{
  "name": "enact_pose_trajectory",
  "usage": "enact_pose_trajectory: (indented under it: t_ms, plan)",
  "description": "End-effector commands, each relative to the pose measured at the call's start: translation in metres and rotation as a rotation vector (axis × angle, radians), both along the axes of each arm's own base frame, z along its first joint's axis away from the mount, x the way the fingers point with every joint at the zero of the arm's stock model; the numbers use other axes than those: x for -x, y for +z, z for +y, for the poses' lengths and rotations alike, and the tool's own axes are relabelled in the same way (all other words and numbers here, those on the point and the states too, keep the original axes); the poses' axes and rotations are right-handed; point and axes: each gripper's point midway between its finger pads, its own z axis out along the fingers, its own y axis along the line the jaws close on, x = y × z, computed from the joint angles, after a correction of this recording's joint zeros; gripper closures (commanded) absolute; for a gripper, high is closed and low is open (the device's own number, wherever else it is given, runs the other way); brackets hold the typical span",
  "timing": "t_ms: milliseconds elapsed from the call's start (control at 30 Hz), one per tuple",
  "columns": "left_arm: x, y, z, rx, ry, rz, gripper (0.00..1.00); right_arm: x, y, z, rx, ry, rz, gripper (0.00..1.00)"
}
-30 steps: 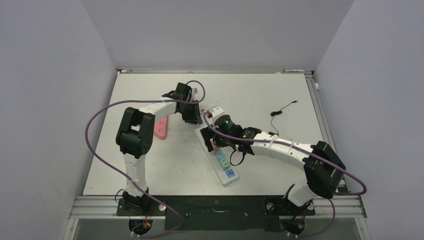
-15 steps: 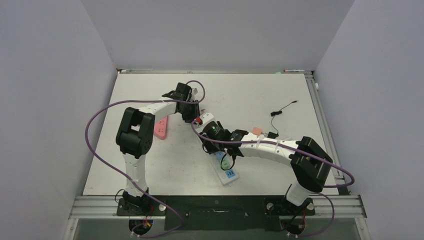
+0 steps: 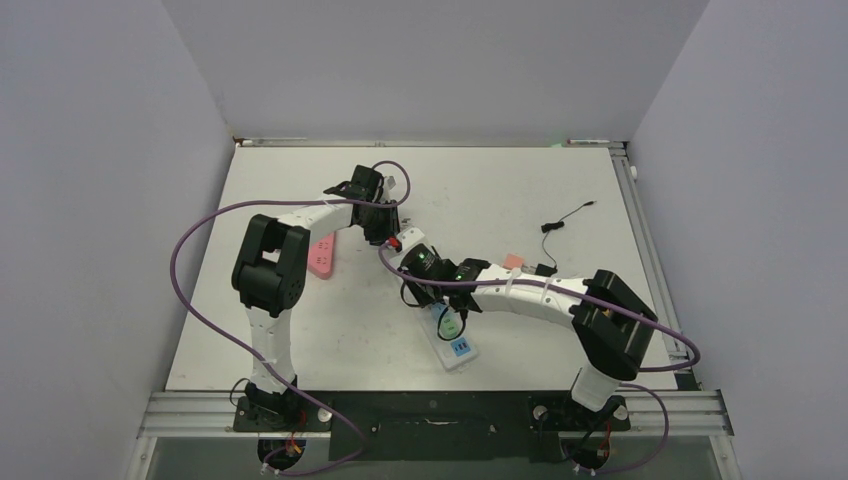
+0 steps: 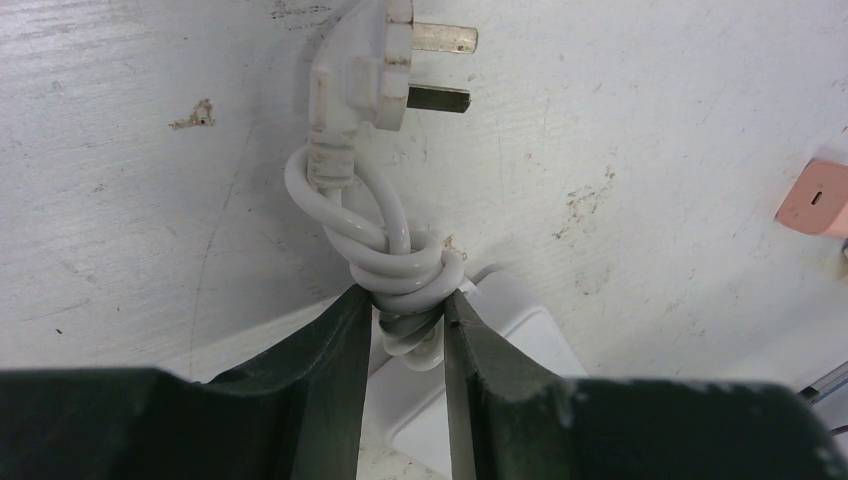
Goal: Pull the plug off the socket
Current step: Remove the plug from the socket.
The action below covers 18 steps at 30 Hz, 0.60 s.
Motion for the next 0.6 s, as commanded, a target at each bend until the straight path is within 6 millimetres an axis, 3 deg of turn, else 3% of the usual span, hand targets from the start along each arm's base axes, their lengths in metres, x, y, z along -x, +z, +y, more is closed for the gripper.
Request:
enact_pose_trajectory:
  t_ms: [0, 567]
  plan:
    - [-0.014, -0.004, 0.023, -0.080, 0.030, -0.046, 1.00, -0.005, 0.011, 0.006, -0.007, -0.015, -0.033, 0.61]
    - [-0.015, -0.004, 0.023, -0.079, 0.031, -0.047, 1.00, 0.000, -0.002, 0.007, 0.000, 0.003, 0.015, 0.61]
